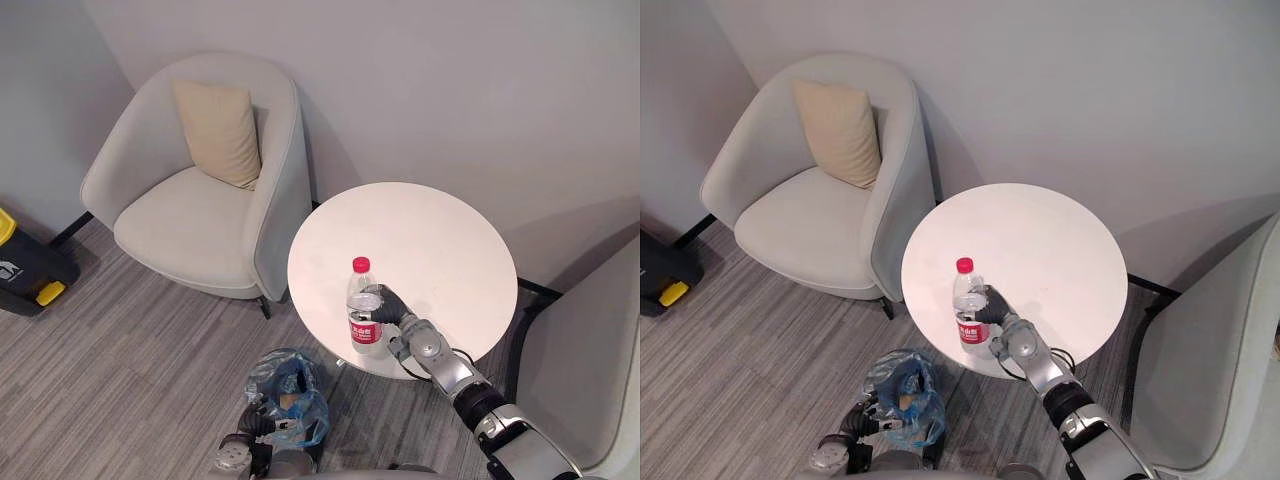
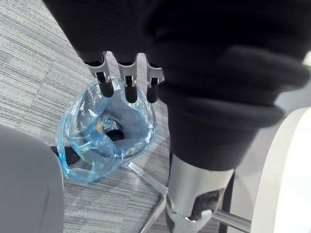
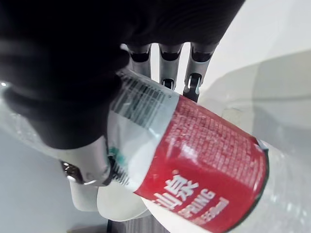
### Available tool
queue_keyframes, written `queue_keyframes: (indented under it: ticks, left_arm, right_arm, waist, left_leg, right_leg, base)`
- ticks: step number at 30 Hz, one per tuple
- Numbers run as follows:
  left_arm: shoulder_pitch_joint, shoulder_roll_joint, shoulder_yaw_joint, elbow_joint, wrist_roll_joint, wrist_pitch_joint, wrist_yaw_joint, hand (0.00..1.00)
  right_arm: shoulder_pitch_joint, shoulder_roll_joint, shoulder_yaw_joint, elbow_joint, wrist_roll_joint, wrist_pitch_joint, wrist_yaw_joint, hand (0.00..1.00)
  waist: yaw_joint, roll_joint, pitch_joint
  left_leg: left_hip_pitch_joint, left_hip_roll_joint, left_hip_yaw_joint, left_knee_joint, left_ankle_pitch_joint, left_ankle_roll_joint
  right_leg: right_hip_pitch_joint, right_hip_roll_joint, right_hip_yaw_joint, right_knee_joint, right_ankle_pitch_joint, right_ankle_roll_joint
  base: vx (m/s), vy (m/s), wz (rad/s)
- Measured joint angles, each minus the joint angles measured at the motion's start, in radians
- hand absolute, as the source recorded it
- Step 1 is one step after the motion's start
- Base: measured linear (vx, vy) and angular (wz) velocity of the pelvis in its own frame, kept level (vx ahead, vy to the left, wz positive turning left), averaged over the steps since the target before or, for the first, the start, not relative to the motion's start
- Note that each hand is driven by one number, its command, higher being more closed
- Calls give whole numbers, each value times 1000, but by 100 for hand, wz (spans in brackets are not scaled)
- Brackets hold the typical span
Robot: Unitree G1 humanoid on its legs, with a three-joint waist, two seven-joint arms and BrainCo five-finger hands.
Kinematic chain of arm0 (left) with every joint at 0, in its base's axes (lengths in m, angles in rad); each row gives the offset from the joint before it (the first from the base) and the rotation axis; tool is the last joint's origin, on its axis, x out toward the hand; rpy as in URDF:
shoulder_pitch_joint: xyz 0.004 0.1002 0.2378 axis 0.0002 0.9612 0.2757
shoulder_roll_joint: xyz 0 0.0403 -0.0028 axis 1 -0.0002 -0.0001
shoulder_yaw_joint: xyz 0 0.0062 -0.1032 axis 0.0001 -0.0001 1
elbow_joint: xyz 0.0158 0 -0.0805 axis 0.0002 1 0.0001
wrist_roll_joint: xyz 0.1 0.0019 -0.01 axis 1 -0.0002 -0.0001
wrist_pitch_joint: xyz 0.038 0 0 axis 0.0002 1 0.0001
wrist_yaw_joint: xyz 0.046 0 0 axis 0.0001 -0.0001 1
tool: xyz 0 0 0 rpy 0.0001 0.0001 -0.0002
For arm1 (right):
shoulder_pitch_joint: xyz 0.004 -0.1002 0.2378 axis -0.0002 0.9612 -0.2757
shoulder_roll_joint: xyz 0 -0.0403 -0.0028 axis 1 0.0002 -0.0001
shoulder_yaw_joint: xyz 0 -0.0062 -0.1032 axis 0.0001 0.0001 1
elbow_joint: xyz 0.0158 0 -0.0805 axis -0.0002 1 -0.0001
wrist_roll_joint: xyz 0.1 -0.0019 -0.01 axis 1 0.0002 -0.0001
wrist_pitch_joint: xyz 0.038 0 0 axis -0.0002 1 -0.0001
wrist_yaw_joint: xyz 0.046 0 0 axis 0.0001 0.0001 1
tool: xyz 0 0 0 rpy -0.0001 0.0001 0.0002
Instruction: Gather rubbish on tea table into small bin, then transfer packed bag to large trash can.
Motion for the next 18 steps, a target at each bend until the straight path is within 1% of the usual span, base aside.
queue_keyframes:
  ticks: [3,5,8,9,11,14,18]
  left_arm:
    - [0,0,0,0,0,0,0,0]
    - [0,0,1,-1,0,0,0,0]
    - [0,-1,3,-2,0,0,1,0]
    - [0,-1,3,-2,0,0,1,0]
    - [0,-1,4,-2,0,0,2,0]
    - [0,-1,5,-2,0,0,4,0]
    - [0,-1,7,-2,0,0,13,0]
  right_arm:
    - [0,1,-6,-15,7,0,-14,100]
    - [0,-5,-14,-69,22,0,-14,100]
    - [8,-8,-30,-200,29,-2,-28,100]
    - [23,-8,-45,-263,29,-11,-35,100]
    - [48,-6,-72,-336,29,-21,-38,100]
    - [83,-6,-74,-431,29,-23,-38,100]
    - [140,-7,-74,-516,27,-31,-37,100]
  waist:
    - [0,0,0]
    - [-1,0,0]
    - [-3,0,1]
    - [-3,0,1]
    - [-3,-1,1]
    - [-5,-3,3]
    - [-6,-6,5]
  left_leg:
    - [-4,-2,-6,4,0,0]
    - [-12,-1,-4,4,1,1]
    - [-11,0,6,5,1,1]
    - [-10,1,9,5,1,1]
    - [-7,8,14,5,1,1]
    - [6,12,24,5,1,1]
    - [25,16,32,5,1,1]
  right_leg:
    - [-1,-1,1,0,0,0]
    - [-10,-1,5,0,0,0]
    - [-14,-1,12,2,1,0]
    - [-14,-1,15,2,3,0]
    - [-13,0,26,3,7,-1]
    - [-5,1,41,4,12,-1]
    - [1,3,61,18,12,0]
  base:
    - [-2,-10,5]
    - [-14,-10,-3]
    - [-22,-17,-6]
    - [-23,-16,-5]
    - [-28,-19,-9]
    - [-46,-19,-11]
    - [-77,-15,-9]
